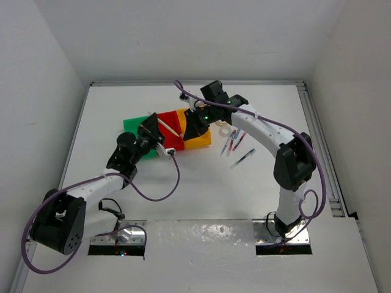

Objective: Sort the stationery into containers
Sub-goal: Close the pen cap on the pen.

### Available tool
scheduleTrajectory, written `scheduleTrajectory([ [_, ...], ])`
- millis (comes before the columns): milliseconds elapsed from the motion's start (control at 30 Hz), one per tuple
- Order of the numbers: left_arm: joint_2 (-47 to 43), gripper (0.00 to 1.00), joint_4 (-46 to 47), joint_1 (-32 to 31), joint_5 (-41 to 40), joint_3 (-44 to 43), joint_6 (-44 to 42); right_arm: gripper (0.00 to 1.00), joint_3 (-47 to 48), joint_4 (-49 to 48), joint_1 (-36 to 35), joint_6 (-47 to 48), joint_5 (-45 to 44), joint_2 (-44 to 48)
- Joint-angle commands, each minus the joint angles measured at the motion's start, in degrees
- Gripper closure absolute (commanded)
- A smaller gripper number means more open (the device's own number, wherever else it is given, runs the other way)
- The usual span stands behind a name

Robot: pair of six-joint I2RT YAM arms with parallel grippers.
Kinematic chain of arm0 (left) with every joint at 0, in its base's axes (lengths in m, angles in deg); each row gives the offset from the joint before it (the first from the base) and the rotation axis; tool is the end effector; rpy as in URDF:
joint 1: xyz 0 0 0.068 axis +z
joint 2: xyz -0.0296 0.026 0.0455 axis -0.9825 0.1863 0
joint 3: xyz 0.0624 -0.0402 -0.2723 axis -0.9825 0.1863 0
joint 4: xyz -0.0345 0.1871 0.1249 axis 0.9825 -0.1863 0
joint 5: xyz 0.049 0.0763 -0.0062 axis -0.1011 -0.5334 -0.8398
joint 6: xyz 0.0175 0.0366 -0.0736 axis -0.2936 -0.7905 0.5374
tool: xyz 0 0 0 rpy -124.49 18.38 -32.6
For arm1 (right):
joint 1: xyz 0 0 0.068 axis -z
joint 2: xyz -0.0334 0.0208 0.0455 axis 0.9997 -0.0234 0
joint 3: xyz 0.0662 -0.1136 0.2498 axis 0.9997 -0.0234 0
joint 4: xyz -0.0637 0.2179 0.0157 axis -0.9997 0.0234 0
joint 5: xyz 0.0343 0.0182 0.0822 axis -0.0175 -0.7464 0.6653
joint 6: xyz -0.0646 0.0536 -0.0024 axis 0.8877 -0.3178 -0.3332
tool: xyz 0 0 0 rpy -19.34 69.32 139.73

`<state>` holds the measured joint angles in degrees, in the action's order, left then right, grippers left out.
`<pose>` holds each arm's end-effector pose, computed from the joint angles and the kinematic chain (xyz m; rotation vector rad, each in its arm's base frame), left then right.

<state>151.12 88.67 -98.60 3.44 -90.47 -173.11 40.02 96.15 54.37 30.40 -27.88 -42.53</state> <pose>0.2351 -0.0982 0.2595 1.6557 0.5987 1.0236 0.3134 0.2655 0.2765 -0.8606 2.3710 1.0742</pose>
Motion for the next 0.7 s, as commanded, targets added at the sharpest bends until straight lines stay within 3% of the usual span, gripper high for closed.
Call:
scheduleTrajectory([
  [0,-1.5,1.0,2.0,-1.4,-0.5,-1.4,1.2,1.0,2.8,-1.8,-1.6,0.0,1.6,-0.5],
  [667,-3.7,1.0,-1.6,-1.3,-2.3,-1.7,3.4,1.0,-3.0,-1.5,-1.6,0.8,-1.2,4.7],
])
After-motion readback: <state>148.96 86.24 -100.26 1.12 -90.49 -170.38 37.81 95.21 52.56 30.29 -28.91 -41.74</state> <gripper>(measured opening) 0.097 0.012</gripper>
